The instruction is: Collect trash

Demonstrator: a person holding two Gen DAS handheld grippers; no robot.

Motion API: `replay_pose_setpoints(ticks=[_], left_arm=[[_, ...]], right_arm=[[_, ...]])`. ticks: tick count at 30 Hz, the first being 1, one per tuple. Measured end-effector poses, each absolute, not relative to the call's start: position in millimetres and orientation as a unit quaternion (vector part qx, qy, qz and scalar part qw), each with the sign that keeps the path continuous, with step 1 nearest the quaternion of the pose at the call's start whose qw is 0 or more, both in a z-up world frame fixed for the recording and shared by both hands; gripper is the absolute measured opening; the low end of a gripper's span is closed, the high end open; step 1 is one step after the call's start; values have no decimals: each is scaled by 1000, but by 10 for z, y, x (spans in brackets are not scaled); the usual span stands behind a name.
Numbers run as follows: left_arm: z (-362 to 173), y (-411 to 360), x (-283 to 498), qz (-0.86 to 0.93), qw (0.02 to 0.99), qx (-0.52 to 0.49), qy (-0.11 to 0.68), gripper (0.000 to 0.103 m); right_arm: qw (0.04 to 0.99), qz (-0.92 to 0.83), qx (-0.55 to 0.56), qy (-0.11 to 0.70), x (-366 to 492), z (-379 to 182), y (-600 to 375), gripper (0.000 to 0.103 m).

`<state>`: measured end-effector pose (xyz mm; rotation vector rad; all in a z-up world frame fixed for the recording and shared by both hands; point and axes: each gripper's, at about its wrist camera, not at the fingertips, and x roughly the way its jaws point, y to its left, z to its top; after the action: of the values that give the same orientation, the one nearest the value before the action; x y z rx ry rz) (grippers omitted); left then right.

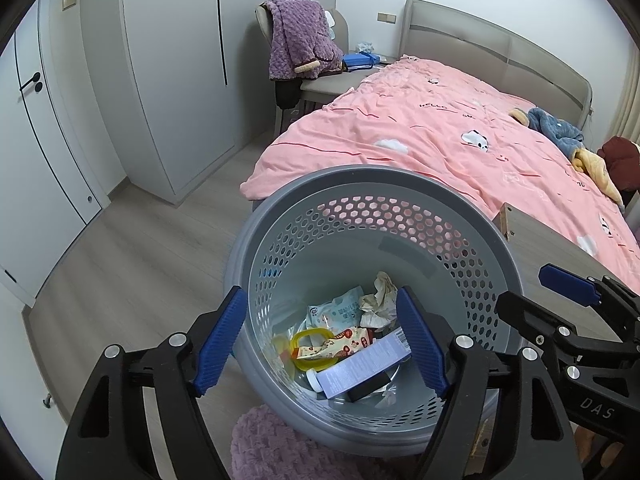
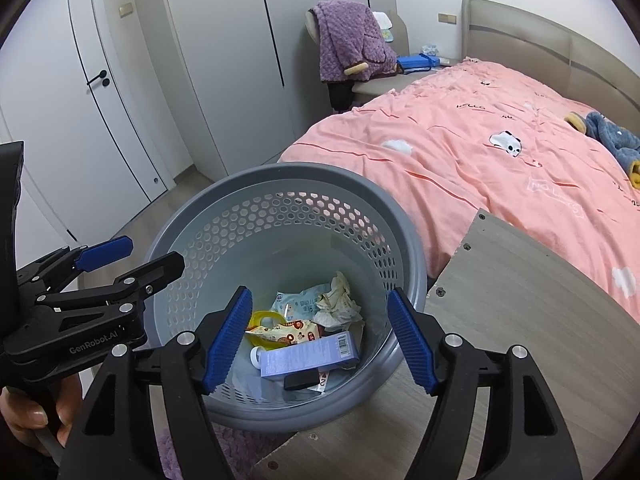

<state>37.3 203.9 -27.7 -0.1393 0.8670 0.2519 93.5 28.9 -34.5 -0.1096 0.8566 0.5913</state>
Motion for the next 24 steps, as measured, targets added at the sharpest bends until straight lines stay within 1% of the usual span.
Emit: replay_pose_setpoints(ticks=[5,17,20,24], left_arm=[[-265,2023,371,126,897,-64,418,76],[-259,2033,368,128,897,-64,418,78],[-261,2045,365,129,897,-64,418,79],[-262,2046,362,130,897,-64,419,79]], right_arm=[[865,283,-54,411,943,-352,282,76],[866,280,-52,410,947,-347,264,78],[867,280,-53,408,954,-339,265,82],[868,279,-52,406,963,-332,252,83]])
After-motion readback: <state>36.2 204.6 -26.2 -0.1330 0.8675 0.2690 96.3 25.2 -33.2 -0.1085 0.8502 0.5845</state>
